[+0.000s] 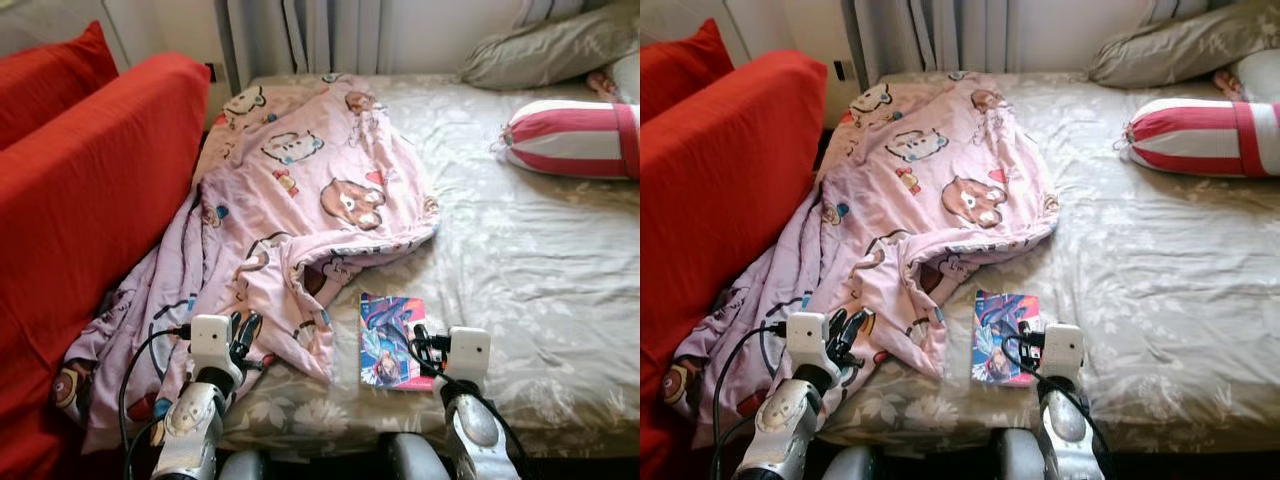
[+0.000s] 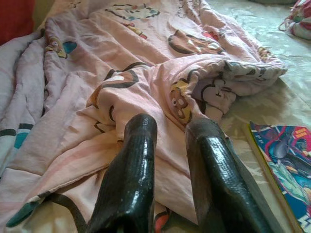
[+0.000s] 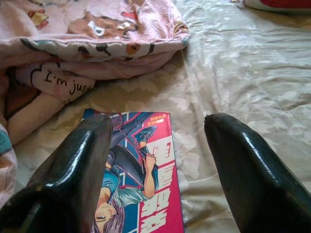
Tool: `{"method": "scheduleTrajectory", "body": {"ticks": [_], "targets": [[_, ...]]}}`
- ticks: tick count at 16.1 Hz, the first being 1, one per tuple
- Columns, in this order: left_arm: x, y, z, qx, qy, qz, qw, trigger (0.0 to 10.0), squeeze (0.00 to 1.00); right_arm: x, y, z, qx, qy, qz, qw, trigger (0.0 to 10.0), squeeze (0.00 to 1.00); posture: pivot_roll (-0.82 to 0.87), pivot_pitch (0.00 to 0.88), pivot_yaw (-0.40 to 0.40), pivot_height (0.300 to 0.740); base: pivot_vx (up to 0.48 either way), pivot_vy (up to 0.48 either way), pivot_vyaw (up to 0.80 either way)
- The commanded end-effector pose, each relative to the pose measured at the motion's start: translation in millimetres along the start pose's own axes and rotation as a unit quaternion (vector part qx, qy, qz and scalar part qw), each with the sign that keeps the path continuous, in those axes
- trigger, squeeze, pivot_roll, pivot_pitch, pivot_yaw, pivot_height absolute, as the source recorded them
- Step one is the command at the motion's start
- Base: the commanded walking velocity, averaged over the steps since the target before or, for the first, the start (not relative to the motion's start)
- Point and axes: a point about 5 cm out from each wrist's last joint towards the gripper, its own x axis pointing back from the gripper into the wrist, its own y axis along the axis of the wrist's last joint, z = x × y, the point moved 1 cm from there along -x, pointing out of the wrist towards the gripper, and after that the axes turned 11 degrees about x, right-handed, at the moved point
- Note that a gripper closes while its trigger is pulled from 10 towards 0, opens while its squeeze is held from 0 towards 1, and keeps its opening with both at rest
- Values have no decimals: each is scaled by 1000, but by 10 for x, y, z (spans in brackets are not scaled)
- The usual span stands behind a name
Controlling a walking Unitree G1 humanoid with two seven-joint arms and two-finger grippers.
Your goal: Clean up the room
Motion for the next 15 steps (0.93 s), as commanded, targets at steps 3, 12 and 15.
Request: {"method": "scheduleTrajectory", "body": {"ticks": [3, 12, 15], "targets": [[4, 12, 6, 1, -4, 2, 1000, 10000, 0, -6, -9, 4, -5, 0, 1, 1000, 10000, 0, -27, 115, 23, 617, 0, 0, 0], [35, 26, 24, -3, -4, 0, 1000, 10000, 0, -35, -142, -69, -52, -23, 57, 997, 10000, 0, -3, 144, 35, 602, 0, 0, 0], [46, 33, 30, -4, -5, -1, 1000, 10000, 0, -62, -141, -99, -65, -32, 66, 995, 10000, 0, 4, 152, 37, 602, 0, 0, 0]]}}
